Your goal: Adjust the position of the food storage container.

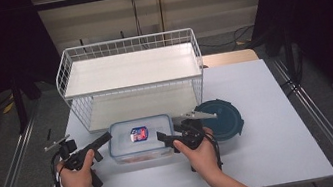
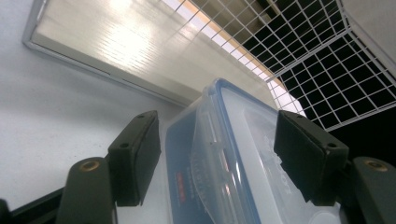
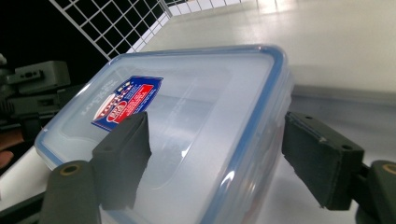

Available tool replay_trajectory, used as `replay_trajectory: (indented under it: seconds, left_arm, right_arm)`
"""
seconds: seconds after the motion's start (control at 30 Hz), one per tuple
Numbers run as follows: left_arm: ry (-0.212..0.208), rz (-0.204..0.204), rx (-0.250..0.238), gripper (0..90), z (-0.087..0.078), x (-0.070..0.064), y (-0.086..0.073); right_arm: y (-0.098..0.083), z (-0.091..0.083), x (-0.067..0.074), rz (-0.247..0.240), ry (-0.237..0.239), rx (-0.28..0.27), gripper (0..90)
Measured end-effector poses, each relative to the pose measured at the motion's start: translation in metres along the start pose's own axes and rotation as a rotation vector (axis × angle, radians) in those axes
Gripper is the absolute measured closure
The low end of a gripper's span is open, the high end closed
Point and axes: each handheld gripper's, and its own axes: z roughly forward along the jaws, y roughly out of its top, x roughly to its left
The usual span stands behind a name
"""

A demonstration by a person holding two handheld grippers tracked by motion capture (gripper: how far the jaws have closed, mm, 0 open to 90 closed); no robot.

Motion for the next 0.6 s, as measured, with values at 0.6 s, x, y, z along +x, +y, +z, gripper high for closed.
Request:
replay_trajectory:
  seconds: [0.6]
  left_arm:
    - [0.012,-0.043,0.101,41.4,-0.010,-0.007,-0.017]
  right_arm:
    - [-0.015,-0.009,0.013,0.078,0.046,0.059,25.9]
